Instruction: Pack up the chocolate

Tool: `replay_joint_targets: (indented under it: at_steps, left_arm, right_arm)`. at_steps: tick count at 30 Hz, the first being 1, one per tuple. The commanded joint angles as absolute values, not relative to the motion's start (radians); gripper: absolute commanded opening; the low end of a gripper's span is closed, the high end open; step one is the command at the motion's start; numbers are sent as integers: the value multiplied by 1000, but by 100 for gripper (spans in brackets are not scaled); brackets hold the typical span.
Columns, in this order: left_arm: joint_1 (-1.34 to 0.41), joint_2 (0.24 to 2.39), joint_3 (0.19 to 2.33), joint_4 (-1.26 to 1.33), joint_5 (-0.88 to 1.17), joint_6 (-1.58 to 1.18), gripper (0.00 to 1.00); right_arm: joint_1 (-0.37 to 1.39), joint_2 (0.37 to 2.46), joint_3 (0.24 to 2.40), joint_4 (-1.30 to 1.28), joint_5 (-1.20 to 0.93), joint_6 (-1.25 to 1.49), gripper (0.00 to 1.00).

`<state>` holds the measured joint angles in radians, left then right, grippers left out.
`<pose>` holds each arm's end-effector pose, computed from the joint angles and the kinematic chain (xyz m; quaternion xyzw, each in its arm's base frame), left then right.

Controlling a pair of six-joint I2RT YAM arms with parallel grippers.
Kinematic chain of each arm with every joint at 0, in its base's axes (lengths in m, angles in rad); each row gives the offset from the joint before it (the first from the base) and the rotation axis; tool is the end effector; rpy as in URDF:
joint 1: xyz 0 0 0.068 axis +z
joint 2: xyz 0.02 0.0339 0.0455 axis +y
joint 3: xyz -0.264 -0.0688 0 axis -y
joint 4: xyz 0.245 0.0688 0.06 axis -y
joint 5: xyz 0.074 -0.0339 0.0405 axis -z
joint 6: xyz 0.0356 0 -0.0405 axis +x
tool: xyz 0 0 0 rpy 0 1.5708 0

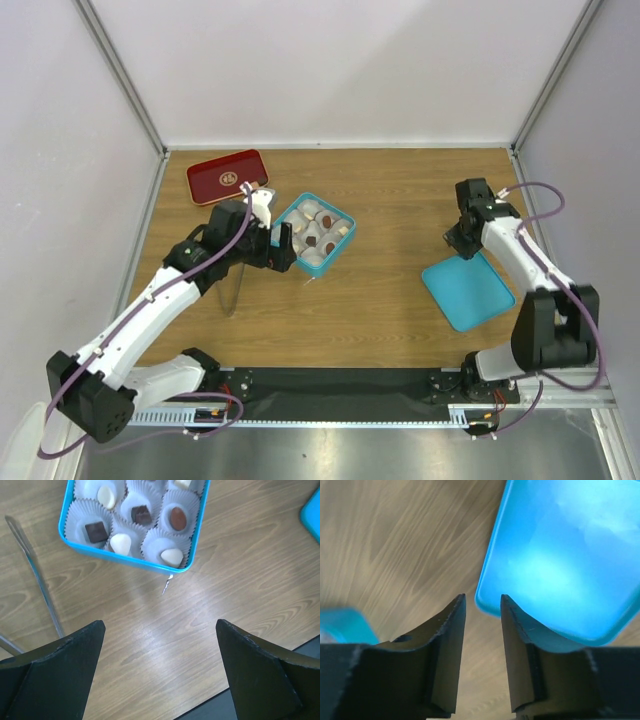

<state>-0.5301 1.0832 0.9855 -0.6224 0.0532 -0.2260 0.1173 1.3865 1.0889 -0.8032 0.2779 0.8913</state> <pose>0.1961 -0.1171 0.3103 0.1488 0.8984 -0.1748 0.3744 0.2717 0.0222 0.2621 0.3934 0.8797 -0.0065 0.2670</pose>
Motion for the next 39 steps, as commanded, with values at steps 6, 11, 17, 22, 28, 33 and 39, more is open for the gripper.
replay_joint_targets:
  at_steps: [6, 11, 17, 22, 28, 33, 39]
  left_arm:
    - [-532, 1068, 980, -548, 130, -206, 100]
    - [-531, 1071, 983, -551, 158, -203, 100]
    - [-531, 1061, 977, -546, 158, -203, 100]
    - [-531, 1055, 982, -551, 140, -201, 100]
    - [-528, 1035, 979, -540, 115, -204, 100]
    - [-522, 1026, 974, -538, 103, -207, 100]
    - [-517, 1020, 974, -538, 94, -207, 100]
  right_arm:
    - [87, 1624, 1141, -721, 379, 1057, 36]
    - [83, 1698, 1161, -710, 405, 1065, 34]
    - [72, 1762, 1157, -658, 399, 1058, 34]
    - [67, 1805, 1164, -638, 396, 1046, 35]
    - [66, 1821, 1151, -655, 397, 1043, 34]
    - [66, 1816, 1128, -643, 397, 1039, 31]
    - [64, 1806, 1115, -612, 374, 1014, 15]
